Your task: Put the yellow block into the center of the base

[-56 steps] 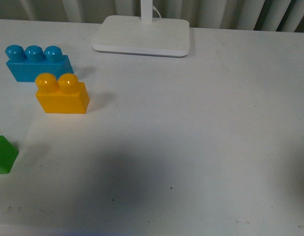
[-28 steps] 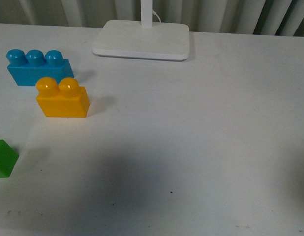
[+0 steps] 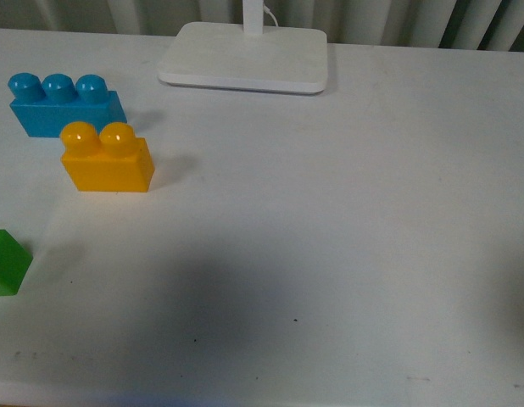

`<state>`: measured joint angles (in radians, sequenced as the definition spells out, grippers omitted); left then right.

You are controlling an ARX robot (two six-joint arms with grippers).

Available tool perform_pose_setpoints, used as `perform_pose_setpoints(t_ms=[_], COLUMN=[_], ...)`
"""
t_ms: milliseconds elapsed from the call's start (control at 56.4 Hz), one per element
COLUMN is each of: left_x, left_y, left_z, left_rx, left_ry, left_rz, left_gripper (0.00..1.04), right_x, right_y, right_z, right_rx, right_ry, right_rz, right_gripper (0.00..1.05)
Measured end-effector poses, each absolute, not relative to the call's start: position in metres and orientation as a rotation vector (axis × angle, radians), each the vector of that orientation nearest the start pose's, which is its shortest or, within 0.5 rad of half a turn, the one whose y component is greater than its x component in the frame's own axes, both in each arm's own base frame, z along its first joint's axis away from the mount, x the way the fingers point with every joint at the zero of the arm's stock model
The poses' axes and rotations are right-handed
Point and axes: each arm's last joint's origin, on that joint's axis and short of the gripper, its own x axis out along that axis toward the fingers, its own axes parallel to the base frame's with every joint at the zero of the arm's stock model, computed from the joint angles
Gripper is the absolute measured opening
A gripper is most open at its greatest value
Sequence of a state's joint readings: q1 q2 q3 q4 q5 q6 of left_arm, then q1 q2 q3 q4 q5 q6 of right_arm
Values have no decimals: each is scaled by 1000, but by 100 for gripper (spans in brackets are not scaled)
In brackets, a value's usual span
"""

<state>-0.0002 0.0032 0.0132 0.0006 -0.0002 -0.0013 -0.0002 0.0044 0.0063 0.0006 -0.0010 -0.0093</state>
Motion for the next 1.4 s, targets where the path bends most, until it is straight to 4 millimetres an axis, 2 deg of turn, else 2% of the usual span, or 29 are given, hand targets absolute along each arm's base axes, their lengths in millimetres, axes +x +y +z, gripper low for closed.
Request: perform_pose_setpoints(t_ms=[1313,1401], left_x=[97,97], left_y=[0,0], left_z=[168,168], left_rx=[-1,-1], left_ry=[-10,-10], left_rz=[0,0], left_gripper=[98,98], right_x=[98,99], right_y=[0,-2], right_z=[165,164], right_rx=[-9,-11], right_ry=[-2,130], right_rz=[1,-32], right_gripper=[96,96])
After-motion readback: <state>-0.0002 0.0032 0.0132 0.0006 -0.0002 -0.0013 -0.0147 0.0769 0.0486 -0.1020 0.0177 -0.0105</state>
